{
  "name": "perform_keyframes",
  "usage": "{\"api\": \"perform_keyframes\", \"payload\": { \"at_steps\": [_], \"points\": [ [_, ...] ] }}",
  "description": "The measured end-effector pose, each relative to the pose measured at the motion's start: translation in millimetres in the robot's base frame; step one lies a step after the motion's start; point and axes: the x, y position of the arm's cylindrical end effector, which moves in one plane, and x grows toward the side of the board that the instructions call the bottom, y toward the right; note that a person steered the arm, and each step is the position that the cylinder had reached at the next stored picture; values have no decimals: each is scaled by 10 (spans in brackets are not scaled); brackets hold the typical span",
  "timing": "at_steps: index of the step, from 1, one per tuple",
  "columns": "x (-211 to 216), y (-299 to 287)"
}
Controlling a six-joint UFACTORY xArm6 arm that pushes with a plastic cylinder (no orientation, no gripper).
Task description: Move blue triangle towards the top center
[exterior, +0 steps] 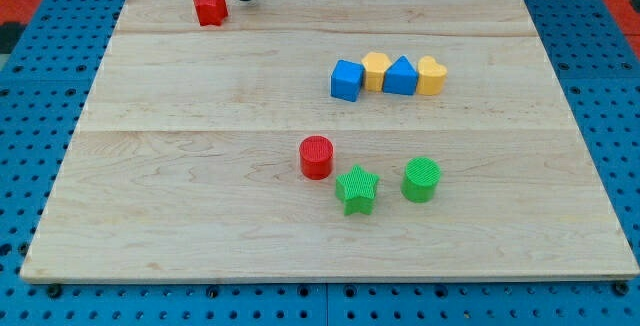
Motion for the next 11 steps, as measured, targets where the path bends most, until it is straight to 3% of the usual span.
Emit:
{"api": "perform_keyframes", "payload": {
  "at_steps": [2,6,7,8,9,10,11],
  "points": [
    [246,-366],
    [258,-50],
    [374,351],
    [440,1424],
    [794,2528],
    [1502,3258],
    [2034,3194]
  ]
}}
